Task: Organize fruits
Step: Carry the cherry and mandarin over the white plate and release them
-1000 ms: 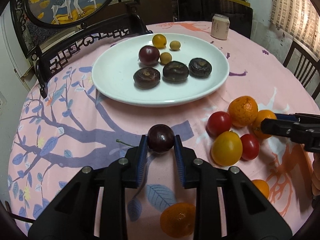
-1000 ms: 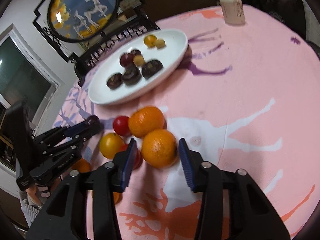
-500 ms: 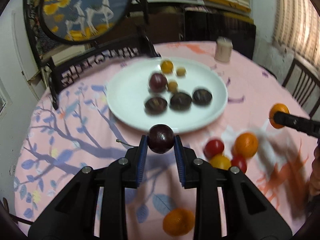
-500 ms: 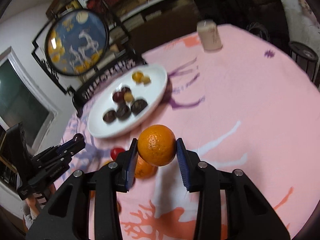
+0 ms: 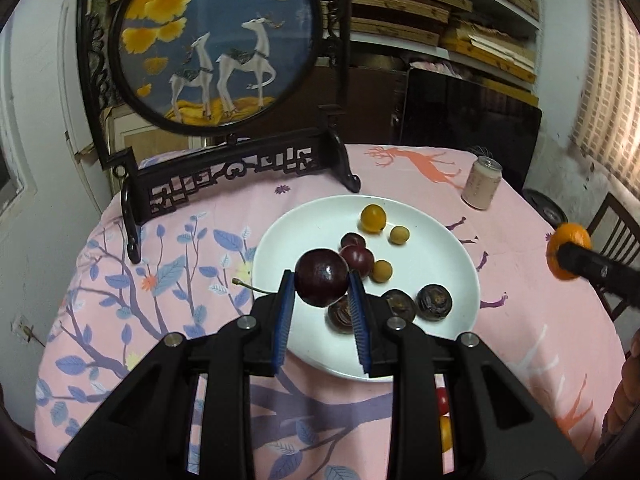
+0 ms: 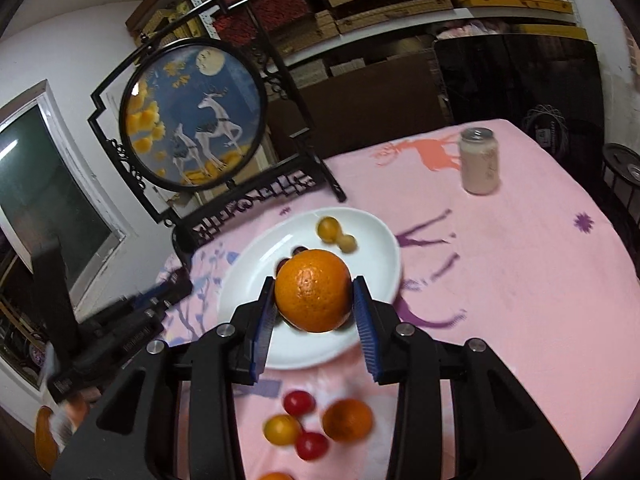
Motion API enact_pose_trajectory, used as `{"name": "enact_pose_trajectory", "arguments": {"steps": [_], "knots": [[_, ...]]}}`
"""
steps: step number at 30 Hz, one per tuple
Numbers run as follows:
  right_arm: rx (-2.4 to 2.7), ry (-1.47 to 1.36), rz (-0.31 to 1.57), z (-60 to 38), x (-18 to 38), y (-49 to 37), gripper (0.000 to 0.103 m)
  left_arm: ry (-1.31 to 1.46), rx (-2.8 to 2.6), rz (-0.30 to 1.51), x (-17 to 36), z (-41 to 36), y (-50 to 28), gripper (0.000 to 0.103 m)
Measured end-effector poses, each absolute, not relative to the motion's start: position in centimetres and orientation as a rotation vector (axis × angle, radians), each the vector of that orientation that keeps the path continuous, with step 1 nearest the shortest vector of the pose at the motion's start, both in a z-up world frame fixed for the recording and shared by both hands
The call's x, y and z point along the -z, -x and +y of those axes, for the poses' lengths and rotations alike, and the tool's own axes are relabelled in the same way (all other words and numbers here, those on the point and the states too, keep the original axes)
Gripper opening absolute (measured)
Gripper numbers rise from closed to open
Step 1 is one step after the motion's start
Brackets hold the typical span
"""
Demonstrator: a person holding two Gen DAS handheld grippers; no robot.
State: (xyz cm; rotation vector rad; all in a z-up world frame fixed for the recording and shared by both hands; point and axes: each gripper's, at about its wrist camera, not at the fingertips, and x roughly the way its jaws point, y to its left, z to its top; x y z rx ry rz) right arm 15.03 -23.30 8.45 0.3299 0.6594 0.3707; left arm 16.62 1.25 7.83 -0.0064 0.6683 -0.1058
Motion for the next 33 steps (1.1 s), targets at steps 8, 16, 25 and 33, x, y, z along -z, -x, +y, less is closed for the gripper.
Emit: {"name": "enact_pose_trajectory", "arguments": {"steps": [8,16,25,33], "knots": [[-0.368,-0.327,0.75,-22.9,-4.2,-16.0,0.039,0.02,0.101,0.748,-4.9,2.4,-17.0,0.027],[-0.329,-0.342,0.728,-24.2,-5.0,-16.4,0.039,0.032,0.096,0.735,-5.8,2.6,-17.5,0.027],[-0.329,-0.291,0.706,-21.1,-6.4,-21.5,0.039,0.04,0.095,0.75,-6.3,1.4,-22.8,0.027],[-0.332,-0.268,0.866,-19.6,-0.5,-26.1,0.039,0.001,0.082,0.877,-1.6,0.8,-26.0,0.045]]}}
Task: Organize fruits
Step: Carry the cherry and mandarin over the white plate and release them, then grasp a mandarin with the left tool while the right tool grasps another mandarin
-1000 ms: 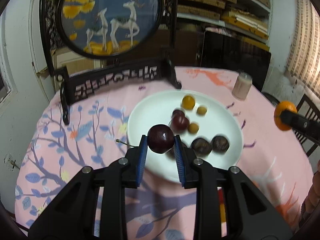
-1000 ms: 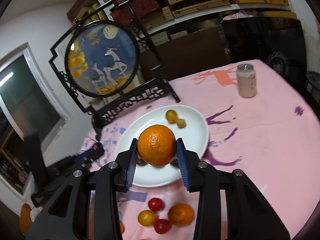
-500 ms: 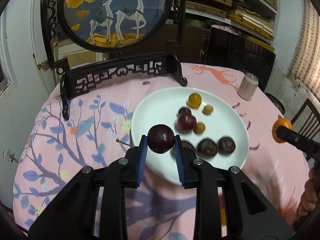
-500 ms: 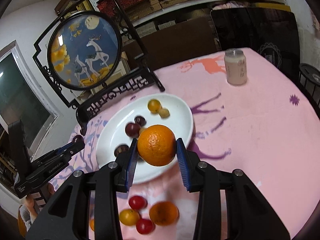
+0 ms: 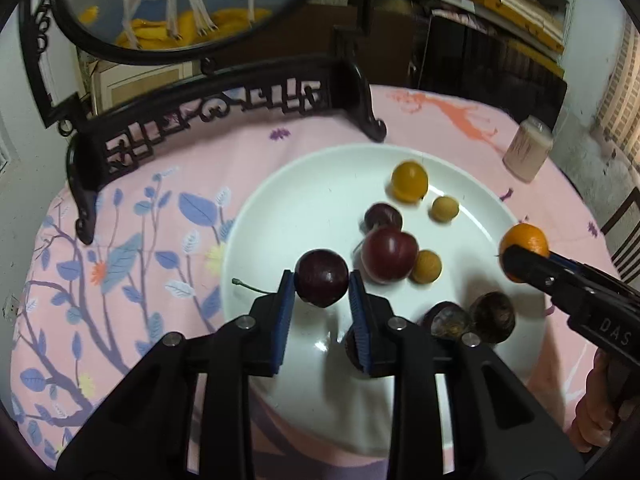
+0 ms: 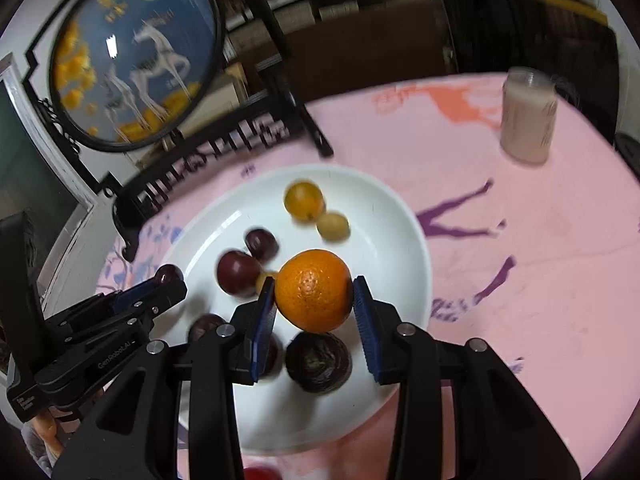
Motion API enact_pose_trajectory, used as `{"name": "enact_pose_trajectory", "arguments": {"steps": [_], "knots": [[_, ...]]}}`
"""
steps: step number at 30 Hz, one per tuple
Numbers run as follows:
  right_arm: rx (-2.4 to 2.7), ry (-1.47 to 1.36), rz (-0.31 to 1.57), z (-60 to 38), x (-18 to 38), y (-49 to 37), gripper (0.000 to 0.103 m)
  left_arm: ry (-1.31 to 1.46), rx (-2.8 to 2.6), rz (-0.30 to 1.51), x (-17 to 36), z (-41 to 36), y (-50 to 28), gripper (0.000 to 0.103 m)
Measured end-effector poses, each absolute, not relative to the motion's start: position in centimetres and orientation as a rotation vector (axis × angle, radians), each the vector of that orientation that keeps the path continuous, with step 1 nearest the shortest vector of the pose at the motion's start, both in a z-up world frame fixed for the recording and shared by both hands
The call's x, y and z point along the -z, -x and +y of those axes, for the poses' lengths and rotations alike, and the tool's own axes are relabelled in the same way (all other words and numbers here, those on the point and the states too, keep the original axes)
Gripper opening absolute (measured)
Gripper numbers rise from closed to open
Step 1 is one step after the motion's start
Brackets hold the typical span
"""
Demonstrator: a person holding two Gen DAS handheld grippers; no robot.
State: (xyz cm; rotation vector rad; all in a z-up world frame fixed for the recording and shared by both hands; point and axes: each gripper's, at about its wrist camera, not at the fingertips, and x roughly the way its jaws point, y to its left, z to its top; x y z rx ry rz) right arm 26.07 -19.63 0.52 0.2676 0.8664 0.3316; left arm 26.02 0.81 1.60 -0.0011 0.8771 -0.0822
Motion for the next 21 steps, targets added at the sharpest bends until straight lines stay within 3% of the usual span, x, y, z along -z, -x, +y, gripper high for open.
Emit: {"name": "enact_pose_trajectory", "arguments": {"steps": [2,4,7,9,14,21], "knots": [[-0.334,-0.269,0.877,-19.8,-0.2,-26.2,0.04,-0.028,0.059,0.857,-1.3,0.3,-26.0,0.066],[-0.323,-0.268,0.86,-20.1,-0.5,-26.0,0.042,-0.045,0.06,0.846,-1.2,0.0,-25.9,0.067],[-0.338,-0.28,0.804,-20.3,-1.7,-25.2,0.056,-0.037,0.057,0.846,-1.5,0.2,-25.8,0.07],[-0.335,-0.263,0.775,-20.2,-2.6,-24.7,0.056,-0.023,0.031,0.834,-2.0,0.7,-25.4,0.08],[-0.355,-0.276,0.745,-20.3,-4.7,-22.9,0.056,0.037,-0.018,0.811,-2.8,3.5,-22.6,0.087],[-0.372,-0.241,0.713,-20.6,-5.7,-17.5,0.059,0.09,-0.049,0.8,-3.1,5.9,-18.5,0.087]]}}
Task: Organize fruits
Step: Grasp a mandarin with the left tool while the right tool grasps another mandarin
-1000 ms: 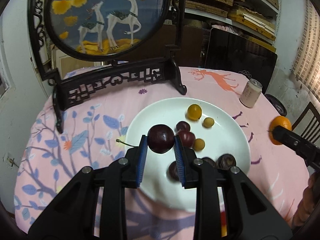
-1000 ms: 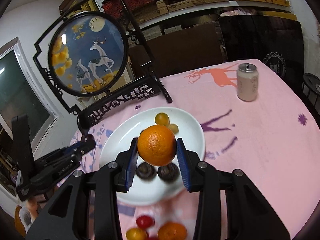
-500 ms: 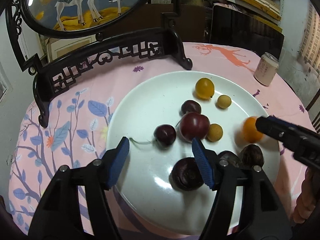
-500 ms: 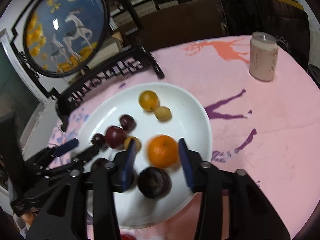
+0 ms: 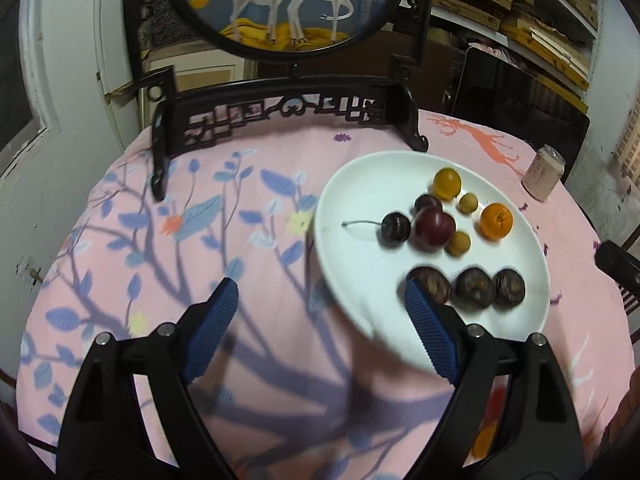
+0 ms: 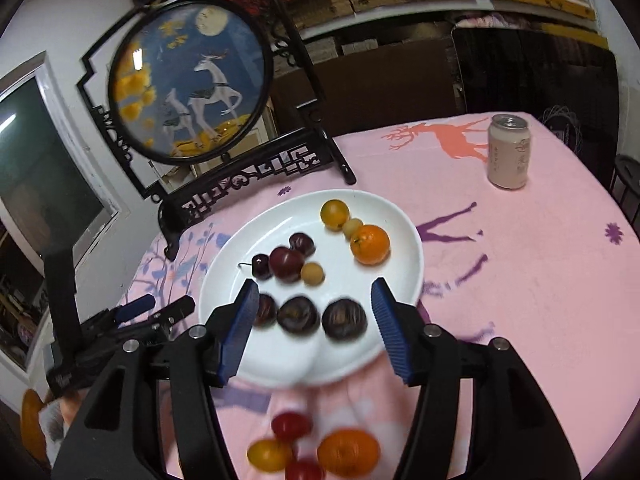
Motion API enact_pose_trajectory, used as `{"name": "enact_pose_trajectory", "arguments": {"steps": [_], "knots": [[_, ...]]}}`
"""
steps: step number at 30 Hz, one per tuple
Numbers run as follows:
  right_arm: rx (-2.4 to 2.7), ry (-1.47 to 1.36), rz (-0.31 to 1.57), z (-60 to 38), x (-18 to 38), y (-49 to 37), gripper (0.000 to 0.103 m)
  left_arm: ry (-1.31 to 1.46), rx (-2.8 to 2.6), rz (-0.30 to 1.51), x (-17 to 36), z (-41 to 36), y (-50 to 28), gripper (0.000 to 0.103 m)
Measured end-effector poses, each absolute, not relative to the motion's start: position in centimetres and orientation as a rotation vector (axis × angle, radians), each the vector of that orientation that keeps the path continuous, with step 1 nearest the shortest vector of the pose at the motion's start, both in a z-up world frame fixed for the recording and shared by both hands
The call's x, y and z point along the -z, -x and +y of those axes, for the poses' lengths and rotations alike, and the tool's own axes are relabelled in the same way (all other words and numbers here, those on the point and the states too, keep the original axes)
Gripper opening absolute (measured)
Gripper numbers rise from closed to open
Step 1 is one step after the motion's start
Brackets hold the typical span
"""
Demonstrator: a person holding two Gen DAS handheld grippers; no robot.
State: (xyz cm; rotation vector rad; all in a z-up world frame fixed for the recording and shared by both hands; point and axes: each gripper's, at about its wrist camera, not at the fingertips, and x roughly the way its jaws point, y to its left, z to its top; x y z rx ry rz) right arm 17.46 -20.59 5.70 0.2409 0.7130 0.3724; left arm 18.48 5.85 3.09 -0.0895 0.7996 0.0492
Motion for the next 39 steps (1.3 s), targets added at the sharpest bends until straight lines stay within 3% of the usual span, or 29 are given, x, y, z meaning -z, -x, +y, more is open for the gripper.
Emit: {"name": "enact_pose_trajectory", "arguments": {"steps": [15,27,28,31,33,35,39], "knots": [[-0.341,-0.209,0.732,-23.9,-0.6,-6.5,0.062,-0.15,0.054,0.757,-0.3,1.2,-5.1,0.093],[-0.365,-0.257,0.777,-24.8,0.6,-4.6,0.062,-0.205,0.167,0.823,1.6,-1.0,-3.3,0.092],[-0.364,-0.257,0.782,-24.7,0.7,-4.7,0.062,-0.211,0.17,0.824,1.7,-1.2,-3.3,0.09],[-0.368,-0.253,0.785,-24.7,0.8,-4.7,0.062,-0.209,0.198,0.844,2.0,-1.4,-3.5,0.073],[-0.377,-0.244,0.788,-24.4,0.8,-4.6,0.062,-0.207,0.209,0.861,2.2,-1.5,-3.8,0.054],[-0.392,-0.233,0.792,-24.0,0.8,-4.5,0.062,-0.194,0.231,0.88,2.4,-1.5,-3.9,0.042],[-0.445,-0.176,0.799,-22.4,1.0,-4.0,0.062,-0.188,0.204,0.855,2.0,-1.3,-3.9,0.038]]}}
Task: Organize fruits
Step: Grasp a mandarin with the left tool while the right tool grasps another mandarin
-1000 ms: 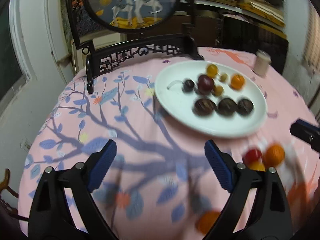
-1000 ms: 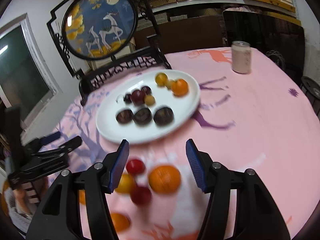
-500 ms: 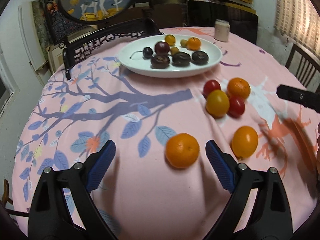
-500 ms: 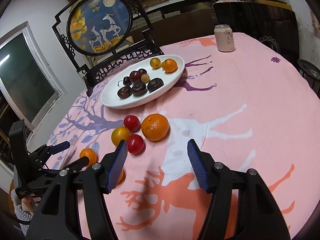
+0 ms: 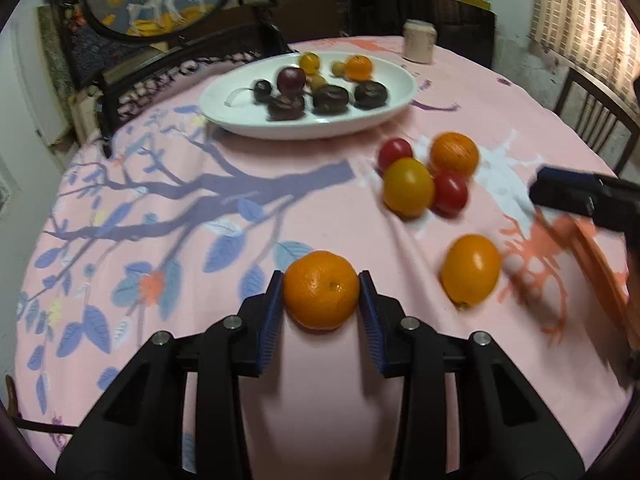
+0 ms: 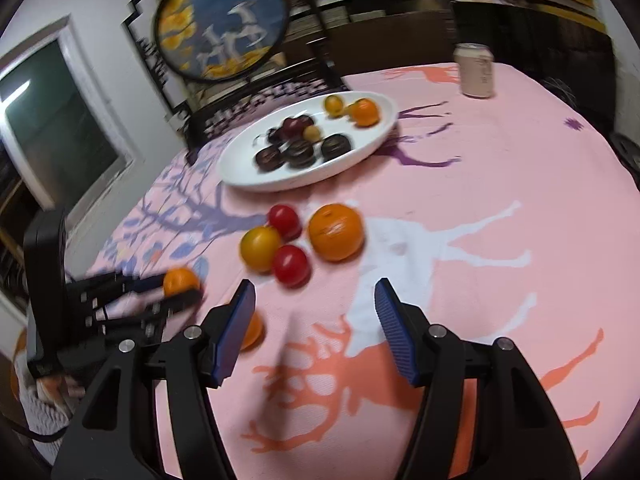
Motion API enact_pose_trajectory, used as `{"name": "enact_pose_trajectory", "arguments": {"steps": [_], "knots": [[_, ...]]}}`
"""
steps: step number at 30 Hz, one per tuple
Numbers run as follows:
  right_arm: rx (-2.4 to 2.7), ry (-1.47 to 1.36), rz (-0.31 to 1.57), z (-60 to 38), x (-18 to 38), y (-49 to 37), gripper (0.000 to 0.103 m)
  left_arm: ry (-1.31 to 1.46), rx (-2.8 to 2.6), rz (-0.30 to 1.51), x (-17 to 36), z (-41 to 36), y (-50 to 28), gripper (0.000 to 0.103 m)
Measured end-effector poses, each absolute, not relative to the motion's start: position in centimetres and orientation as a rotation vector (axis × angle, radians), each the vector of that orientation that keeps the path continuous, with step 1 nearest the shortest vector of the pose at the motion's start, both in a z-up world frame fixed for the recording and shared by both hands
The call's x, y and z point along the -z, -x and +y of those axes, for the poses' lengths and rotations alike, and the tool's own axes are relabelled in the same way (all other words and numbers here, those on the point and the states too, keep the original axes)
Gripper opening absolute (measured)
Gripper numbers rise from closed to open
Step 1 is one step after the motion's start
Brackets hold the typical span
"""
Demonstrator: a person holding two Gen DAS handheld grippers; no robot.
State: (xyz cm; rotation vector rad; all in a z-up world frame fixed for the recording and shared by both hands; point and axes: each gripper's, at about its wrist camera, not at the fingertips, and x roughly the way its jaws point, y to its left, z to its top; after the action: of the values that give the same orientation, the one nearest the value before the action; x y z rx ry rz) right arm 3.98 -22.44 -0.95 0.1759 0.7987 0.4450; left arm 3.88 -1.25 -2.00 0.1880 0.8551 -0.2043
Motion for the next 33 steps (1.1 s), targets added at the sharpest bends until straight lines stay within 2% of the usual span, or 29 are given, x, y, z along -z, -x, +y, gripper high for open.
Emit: {"name": "enact_pose_trajectory", "arguments": {"steps": [7,11,16,18,20,28,33], "knots": [[-0.512,0.007,0.817,-18.0,2.1,-2.9,0.062,-0.104,0.143,0.877,1.8,0.9,-4.9,0.038],[-0.534,0.01,0.811,-17.0,2.1,-2.8,0.062,-0.124,0.14,0.893,2.2,0.6,-5.0,0.038],[-0.569,0.033,0.866,-15.5,3.0,-3.4,0.051,-0.132,0.14,0.898,2.3,0.4,-5.1,0.038],[-0.576,0.043,0.88,-15.1,3.2,-3.5,0.042,-0.143,0.138,0.897,2.3,0.2,-5.1,0.038],[-0.576,0.033,0.886,-15.2,3.3,-3.6,0.041,-0.156,0.132,0.902,2.5,0.1,-5.2,0.038],[-0.507,-0.034,0.821,-17.6,2.3,-3.4,0.041,-0.136,0.142,0.899,2.3,0.3,-5.4,0.038],[-0.439,-0.141,0.766,-20.9,0.5,-4.4,0.041,-0.136,0.119,0.845,0.2,0.5,-5.9,0.038]]}}
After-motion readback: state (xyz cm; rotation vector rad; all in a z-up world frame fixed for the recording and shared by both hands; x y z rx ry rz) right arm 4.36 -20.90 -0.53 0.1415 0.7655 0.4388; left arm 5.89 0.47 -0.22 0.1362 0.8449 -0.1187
